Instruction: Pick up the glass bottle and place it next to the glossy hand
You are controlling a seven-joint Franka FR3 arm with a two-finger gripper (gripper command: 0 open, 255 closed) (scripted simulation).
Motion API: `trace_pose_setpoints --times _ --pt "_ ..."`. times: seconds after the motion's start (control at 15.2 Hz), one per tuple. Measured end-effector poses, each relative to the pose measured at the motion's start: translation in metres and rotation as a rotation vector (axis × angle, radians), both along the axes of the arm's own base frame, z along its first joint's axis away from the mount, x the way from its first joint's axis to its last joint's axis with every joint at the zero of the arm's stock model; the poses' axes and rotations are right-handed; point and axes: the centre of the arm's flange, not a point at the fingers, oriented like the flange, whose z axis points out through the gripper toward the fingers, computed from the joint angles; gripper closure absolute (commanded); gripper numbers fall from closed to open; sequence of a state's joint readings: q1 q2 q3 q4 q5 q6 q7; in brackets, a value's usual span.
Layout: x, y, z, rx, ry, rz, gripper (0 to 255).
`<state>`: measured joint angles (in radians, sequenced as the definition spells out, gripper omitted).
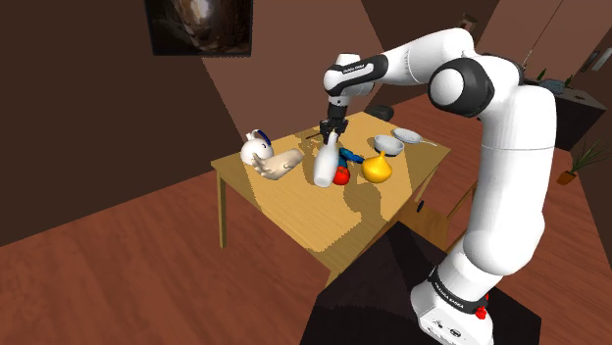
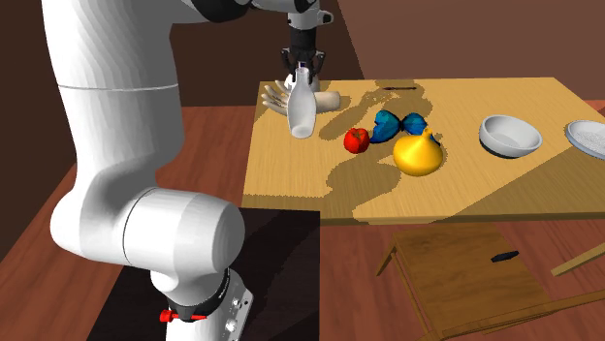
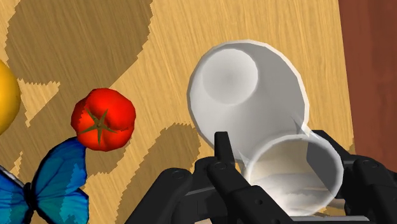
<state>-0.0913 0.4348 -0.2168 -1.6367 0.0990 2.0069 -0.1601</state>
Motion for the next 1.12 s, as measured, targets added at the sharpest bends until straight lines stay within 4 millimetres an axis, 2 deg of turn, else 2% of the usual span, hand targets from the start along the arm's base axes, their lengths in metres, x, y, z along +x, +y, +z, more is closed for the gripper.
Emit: trace_pose_setpoints --times 1.12 --pt "0.0 0.001 -0.089 0.0 0.0 0.0 255"
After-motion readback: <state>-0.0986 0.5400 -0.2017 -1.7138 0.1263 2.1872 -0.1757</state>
